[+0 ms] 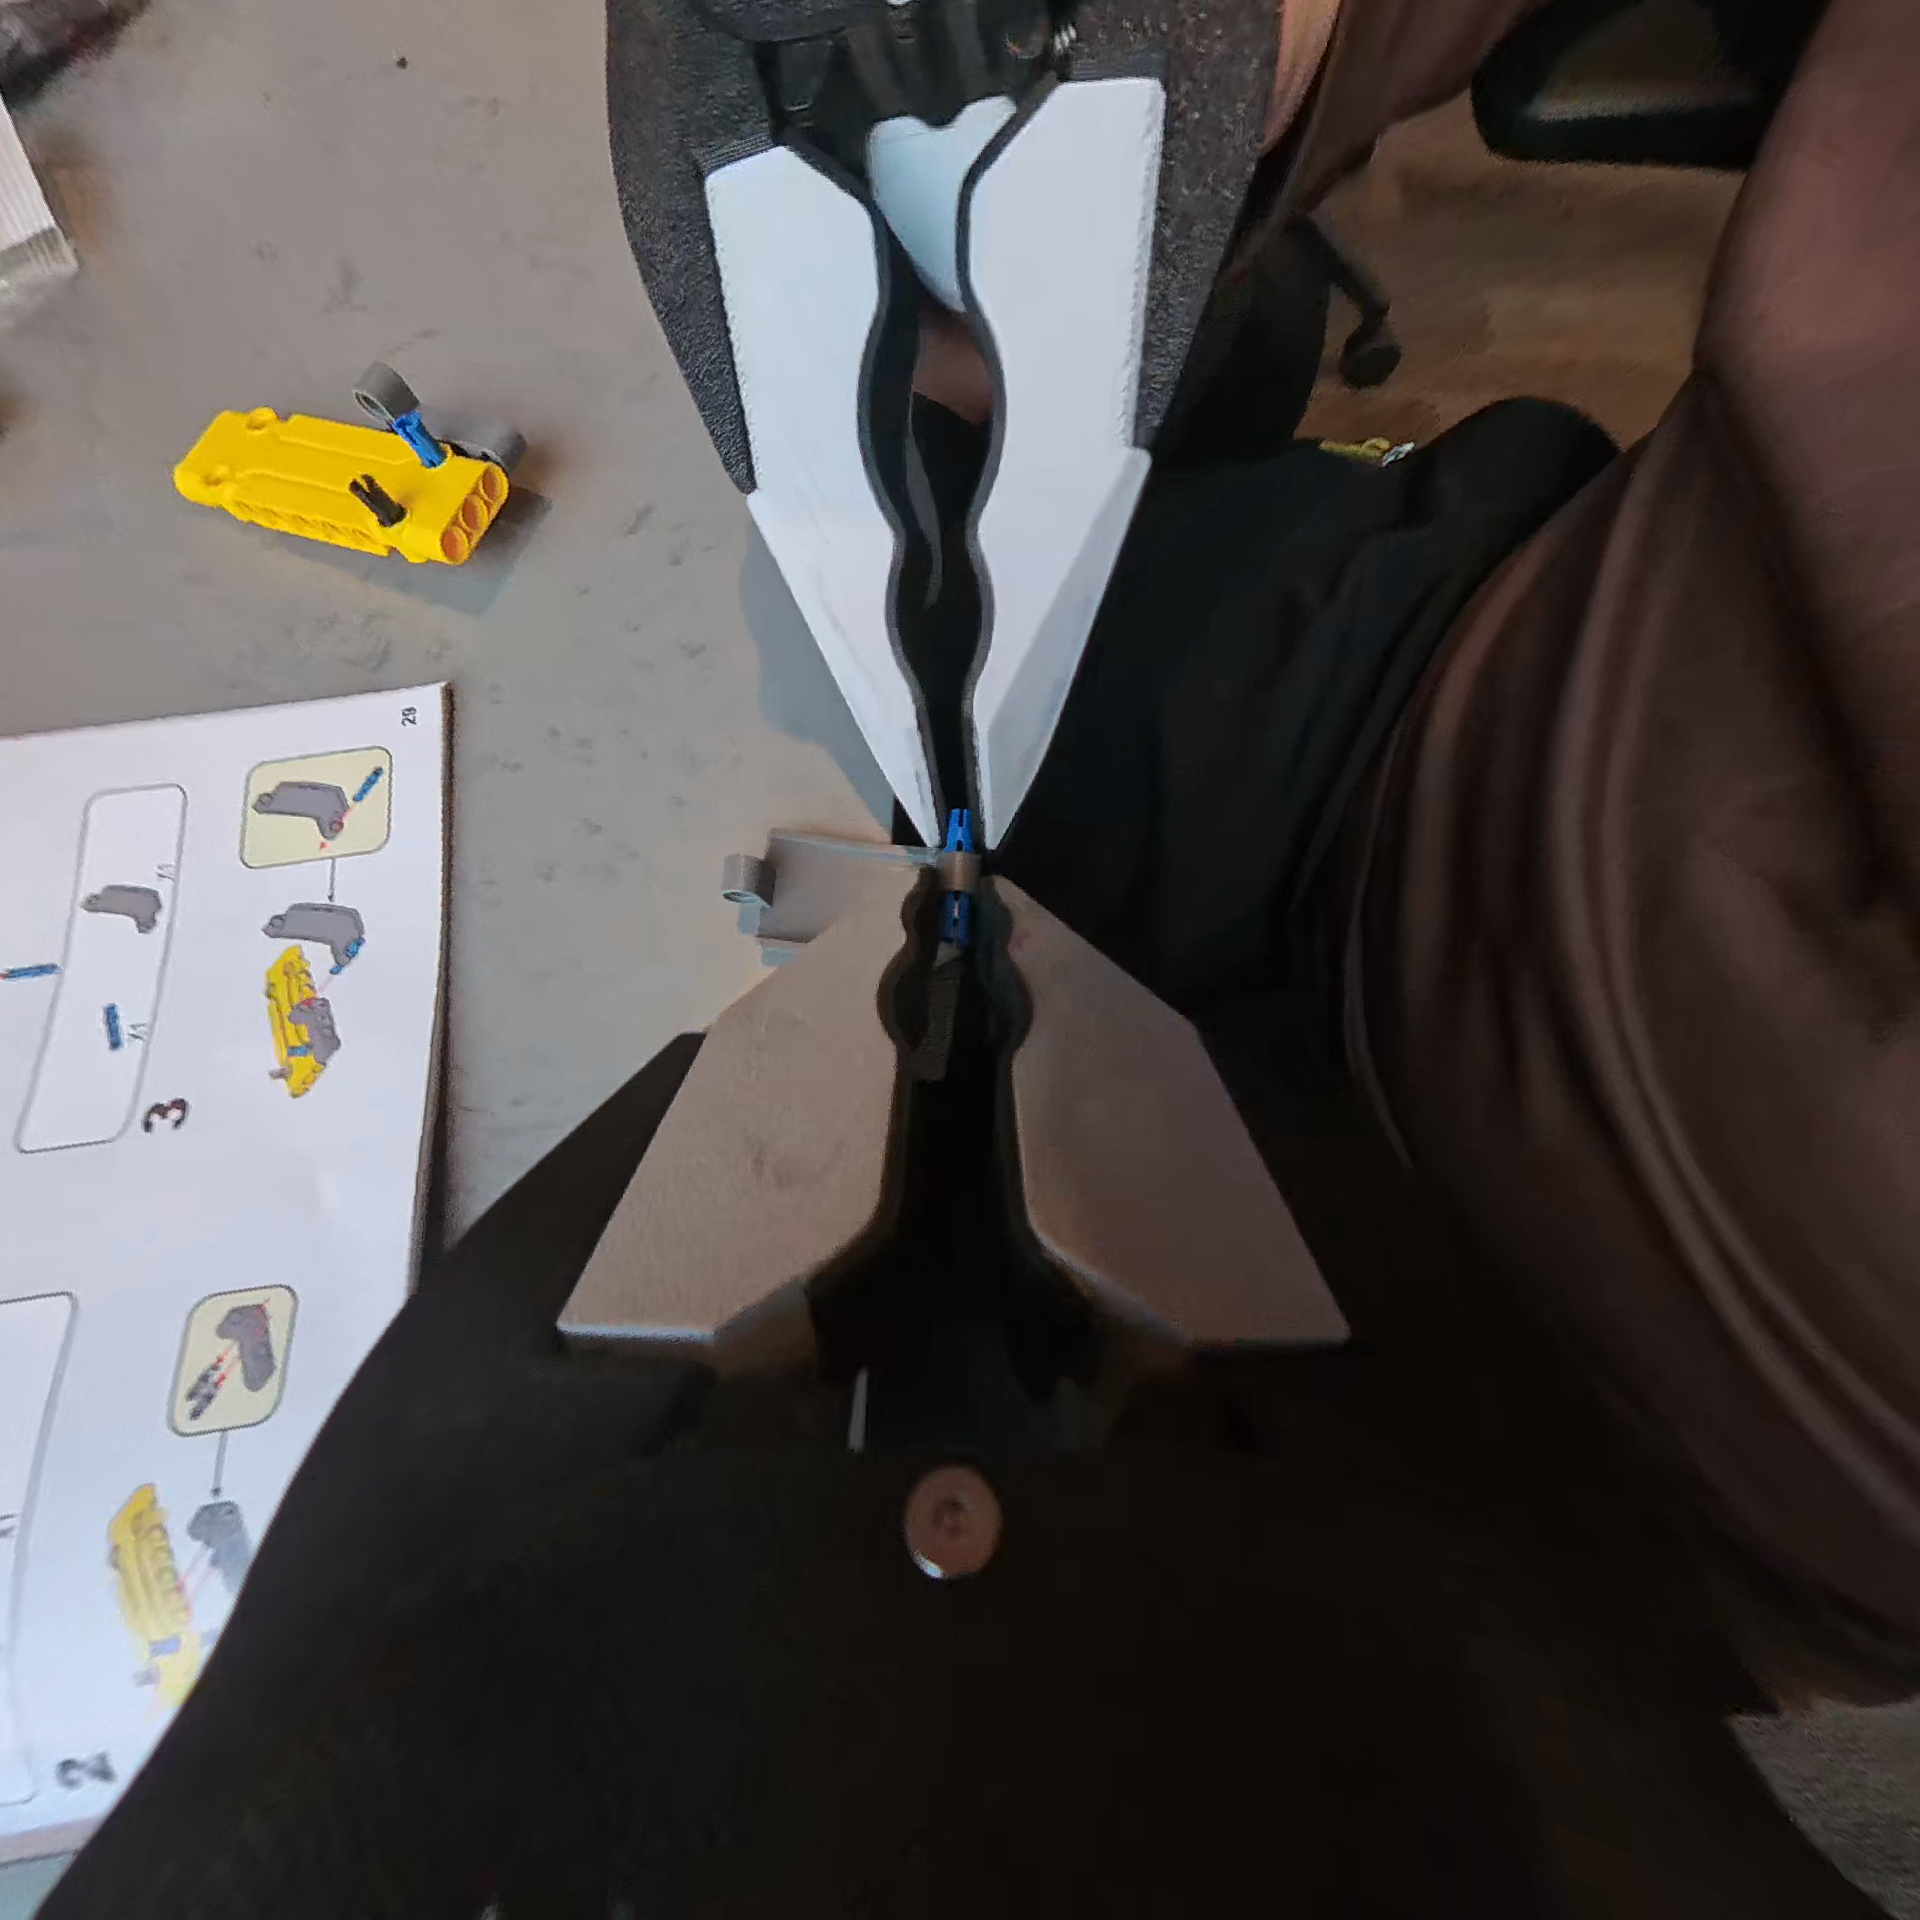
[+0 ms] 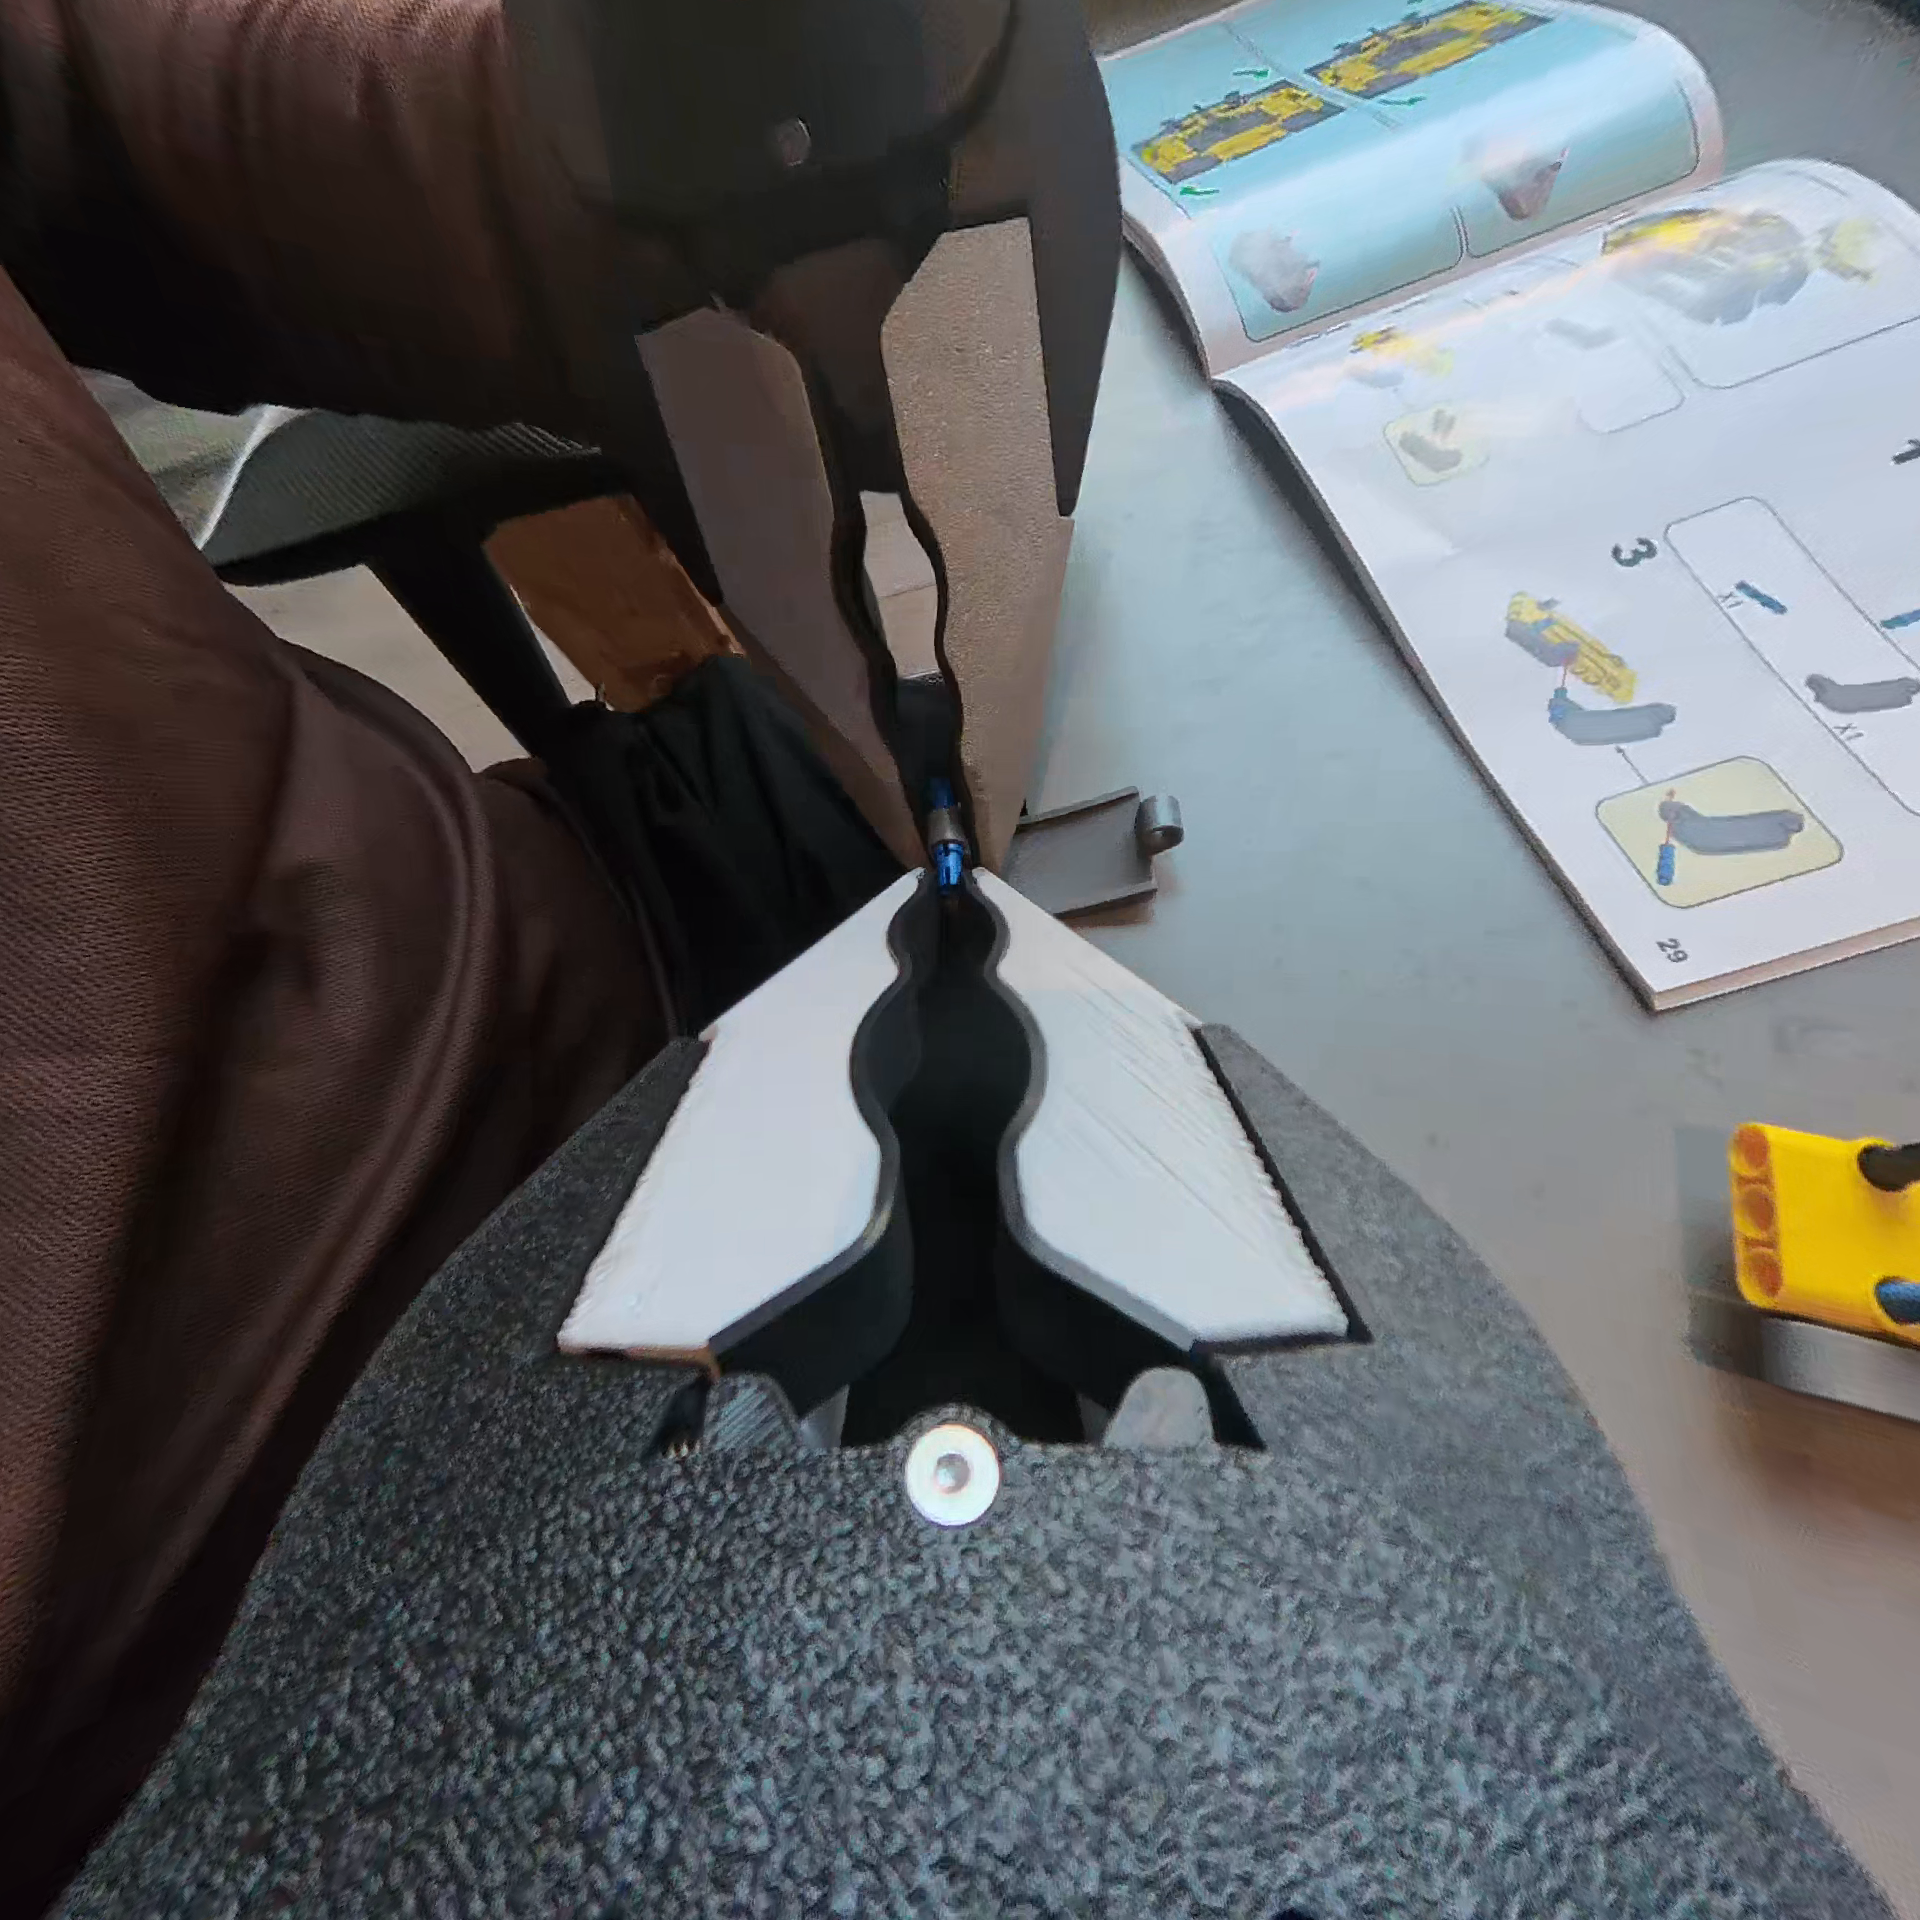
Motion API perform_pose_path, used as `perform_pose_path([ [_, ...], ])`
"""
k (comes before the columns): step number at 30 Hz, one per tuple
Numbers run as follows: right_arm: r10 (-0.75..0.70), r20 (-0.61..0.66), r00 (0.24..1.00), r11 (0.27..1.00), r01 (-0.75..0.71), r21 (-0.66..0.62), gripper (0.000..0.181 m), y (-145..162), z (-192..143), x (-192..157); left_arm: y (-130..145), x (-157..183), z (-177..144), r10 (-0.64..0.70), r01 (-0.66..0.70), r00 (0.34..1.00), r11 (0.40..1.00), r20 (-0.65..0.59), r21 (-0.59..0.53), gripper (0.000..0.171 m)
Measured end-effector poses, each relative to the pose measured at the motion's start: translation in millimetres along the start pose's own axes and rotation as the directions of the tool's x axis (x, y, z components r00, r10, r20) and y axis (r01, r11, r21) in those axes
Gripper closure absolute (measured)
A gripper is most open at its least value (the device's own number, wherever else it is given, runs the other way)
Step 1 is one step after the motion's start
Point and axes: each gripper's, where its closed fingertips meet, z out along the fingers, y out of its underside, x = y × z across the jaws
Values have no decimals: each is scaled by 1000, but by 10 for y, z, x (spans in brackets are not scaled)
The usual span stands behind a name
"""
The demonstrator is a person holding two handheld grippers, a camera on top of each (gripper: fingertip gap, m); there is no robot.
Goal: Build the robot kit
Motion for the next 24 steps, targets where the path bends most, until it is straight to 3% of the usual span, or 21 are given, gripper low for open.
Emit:
perform_pose_path([
  [5,124,55,991,992,-125,3,178,2,-2,5,-6,-21,9,60,-61,996,998,65,13,167],
  [15,113,52,992,994,-113,-2,178,9,2,2,-14,-36,32,78,-81,991,996,110,24,168],
  [19,78,-15,997,997,-79,-11,176,23,-61,46,-72,-75,72,77,-84,985,996,155,34,167],
  [24,-27,-160,987,1000,25,-14,176,-22,-303,22,-337,-71,110,79,-123,967,978,244,170,167],
])
